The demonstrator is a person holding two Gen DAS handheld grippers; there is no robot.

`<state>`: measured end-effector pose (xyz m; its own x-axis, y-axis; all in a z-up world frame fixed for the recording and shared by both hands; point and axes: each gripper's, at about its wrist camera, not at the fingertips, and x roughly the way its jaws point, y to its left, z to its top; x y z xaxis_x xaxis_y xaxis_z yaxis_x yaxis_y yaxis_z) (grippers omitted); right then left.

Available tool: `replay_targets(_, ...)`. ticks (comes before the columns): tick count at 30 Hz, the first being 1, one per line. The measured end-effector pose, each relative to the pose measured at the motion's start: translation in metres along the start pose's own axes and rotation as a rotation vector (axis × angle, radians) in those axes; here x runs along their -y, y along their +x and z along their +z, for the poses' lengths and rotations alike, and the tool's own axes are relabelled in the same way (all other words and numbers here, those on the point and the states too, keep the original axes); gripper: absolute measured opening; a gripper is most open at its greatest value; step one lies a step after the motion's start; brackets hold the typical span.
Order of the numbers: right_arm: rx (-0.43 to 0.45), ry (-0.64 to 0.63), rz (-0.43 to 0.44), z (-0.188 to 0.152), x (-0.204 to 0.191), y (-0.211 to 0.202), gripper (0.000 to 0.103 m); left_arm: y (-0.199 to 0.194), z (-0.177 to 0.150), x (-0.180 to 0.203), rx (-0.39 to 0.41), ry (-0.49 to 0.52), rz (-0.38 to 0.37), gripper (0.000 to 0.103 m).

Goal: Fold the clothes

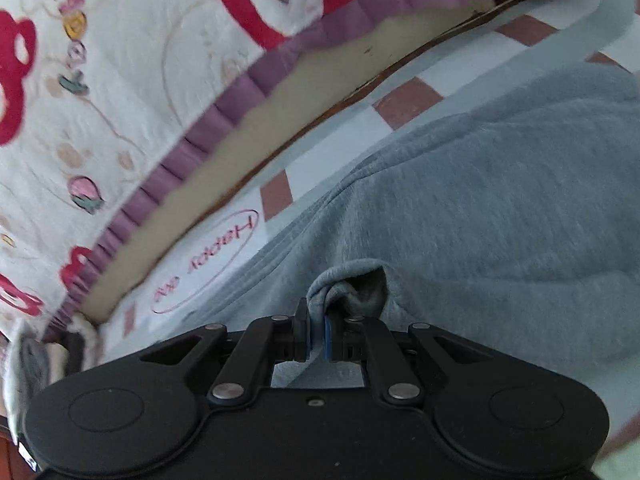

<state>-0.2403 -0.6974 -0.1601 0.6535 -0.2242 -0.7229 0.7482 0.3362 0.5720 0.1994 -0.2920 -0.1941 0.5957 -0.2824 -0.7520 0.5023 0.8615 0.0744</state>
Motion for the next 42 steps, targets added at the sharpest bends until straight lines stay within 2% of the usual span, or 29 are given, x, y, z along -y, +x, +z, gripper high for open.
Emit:
replay_targets(5,-0.047,0.057,0.001,0.017,0.011,0.037,0.007,0.009,0.009,-0.006,-0.014,0.013,-0.052,0.011)
replay_targets(7,-0.020,0.028,0.012,0.018,0.009,0.041,0.007,0.001,0.017,-0.010,0.040,0.010,-0.074,0.009)
replay_targets(9,0.028,0.005,0.060,0.016,0.005,0.035,0.007,-0.012,0.020,-0.010,0.121,0.037,-0.049,0.009)
replay_targets(11,0.055,-0.005,0.097,0.012,0.009,0.034,0.007,-0.003,0.015,-0.001,0.072,0.084,-0.019,0.009)
replay_targets(13,0.005,-0.055,0.055,0.009,0.017,0.047,0.002,0.007,0.010,0.008,0.010,0.134,0.011,0.012)
replay_targets(14,-0.009,-0.066,0.054,0.008,0.020,0.050,0.002,0.004,0.012,0.008,0.018,0.131,0.004,0.012)
replay_targets(16,-0.019,-0.067,0.079,0.010,0.022,0.046,0.004,-0.006,0.018,0.005,0.052,0.114,-0.020,0.016)
replay_targets(18,-0.019,-0.082,0.097,0.016,0.018,0.036,0.007,-0.015,0.024,0.003,0.085,0.096,-0.044,0.031)
replay_targets(20,0.007,-0.120,0.118,0.017,0.013,0.029,0.011,-0.025,0.029,0.000,0.119,0.079,-0.068,0.034)
replay_targets(21,0.019,-0.127,0.135,0.016,0.012,0.026,0.019,-0.030,0.032,-0.001,0.136,0.070,-0.080,0.035)
replay_targets(23,0.035,-0.129,0.161,0.015,0.011,0.023,0.019,-0.040,0.038,-0.004,0.170,0.053,-0.104,0.037)
replay_targets(25,0.026,-0.138,0.146,0.015,0.009,0.024,0.020,-0.049,0.044,-0.006,0.203,0.035,-0.128,0.039)
replay_targets(27,0.000,-0.174,0.083,0.014,0.004,0.024,0.020,-0.059,0.049,-0.009,0.237,0.017,-0.152,0.042)
replay_targets(29,-0.015,-0.248,-0.025,0.010,-0.007,0.017,0.022,-0.053,0.052,0.017,0.151,0.155,-0.174,0.046)
replay_targets(30,-0.002,-0.289,-0.066,0.006,-0.012,0.012,0.027,-0.049,0.053,0.031,0.102,0.231,-0.185,0.046)
replay_targets(31,0.025,-0.328,-0.098,0.002,-0.014,0.007,0.034,-0.045,0.052,0.041,0.062,0.258,-0.189,0.046)
replay_targets(33,0.058,-0.385,-0.150,-0.006,-0.018,0.005,0.035,-0.029,0.054,0.059,-0.020,0.261,-0.230,0.046)
replay_targets(38,0.088,-0.375,-0.084,-0.004,-0.011,0.008,0.036,0.006,0.064,0.085,-0.138,0.144,-0.243,0.046)
replay_targets(40,0.144,-0.374,-0.031,-0.003,-0.009,-0.001,0.037,0.012,0.062,0.085,-0.177,0.121,-0.250,0.043)
replay_targets(42,0.281,-0.423,0.117,-0.006,-0.015,-0.027,0.037,0.017,0.061,0.084,-0.215,0.102,-0.256,0.045)
